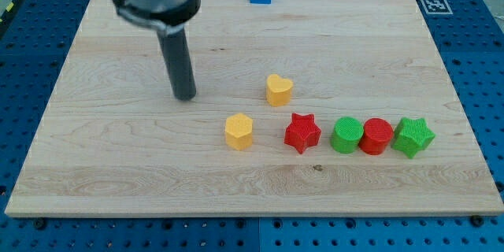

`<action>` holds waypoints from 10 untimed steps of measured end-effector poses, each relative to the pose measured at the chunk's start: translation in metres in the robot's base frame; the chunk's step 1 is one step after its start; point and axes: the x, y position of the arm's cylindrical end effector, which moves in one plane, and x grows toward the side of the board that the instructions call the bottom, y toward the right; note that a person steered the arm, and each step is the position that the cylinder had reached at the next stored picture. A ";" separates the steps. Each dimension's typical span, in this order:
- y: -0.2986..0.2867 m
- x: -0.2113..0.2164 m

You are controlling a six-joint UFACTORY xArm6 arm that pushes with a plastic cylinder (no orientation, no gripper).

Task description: Slide the yellow hexagon to the center

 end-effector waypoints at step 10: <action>0.081 -0.011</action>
